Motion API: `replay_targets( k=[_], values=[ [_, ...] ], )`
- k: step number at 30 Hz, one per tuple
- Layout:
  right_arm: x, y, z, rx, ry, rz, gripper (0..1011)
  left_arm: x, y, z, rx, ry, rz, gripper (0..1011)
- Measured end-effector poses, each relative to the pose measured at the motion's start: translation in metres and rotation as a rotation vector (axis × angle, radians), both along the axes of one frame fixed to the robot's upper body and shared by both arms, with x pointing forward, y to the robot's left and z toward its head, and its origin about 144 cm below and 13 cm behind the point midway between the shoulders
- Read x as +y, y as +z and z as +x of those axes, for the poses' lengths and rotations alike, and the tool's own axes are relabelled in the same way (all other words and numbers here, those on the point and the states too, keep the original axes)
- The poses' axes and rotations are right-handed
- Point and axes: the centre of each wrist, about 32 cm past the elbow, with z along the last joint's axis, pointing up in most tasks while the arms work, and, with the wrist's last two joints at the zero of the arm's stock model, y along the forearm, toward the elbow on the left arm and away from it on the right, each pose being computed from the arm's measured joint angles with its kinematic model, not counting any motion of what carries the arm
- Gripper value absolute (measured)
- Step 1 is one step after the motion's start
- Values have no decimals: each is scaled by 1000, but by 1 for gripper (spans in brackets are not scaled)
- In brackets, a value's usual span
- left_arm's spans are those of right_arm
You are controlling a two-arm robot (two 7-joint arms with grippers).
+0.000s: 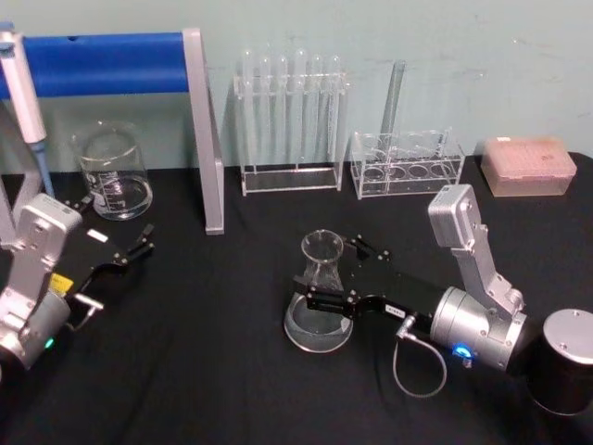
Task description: Grasp the erlenmeyer flask with one hand, shake it three times, then place it back.
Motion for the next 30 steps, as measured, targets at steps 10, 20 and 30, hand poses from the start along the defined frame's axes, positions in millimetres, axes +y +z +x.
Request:
replay_targets(
  k=[10, 20, 30],
  values=[
    [0, 1, -4, 4, -12, -2, 1003, 0, 0, 0, 0, 0, 0, 1001],
    [0, 1, -3, 3, -11, -3, 1003, 0, 0, 0, 0, 0, 0, 1001],
    [0, 1, -3, 4, -9, -2, 1003, 0, 0, 0, 0, 0, 0, 1001]
  ],
)
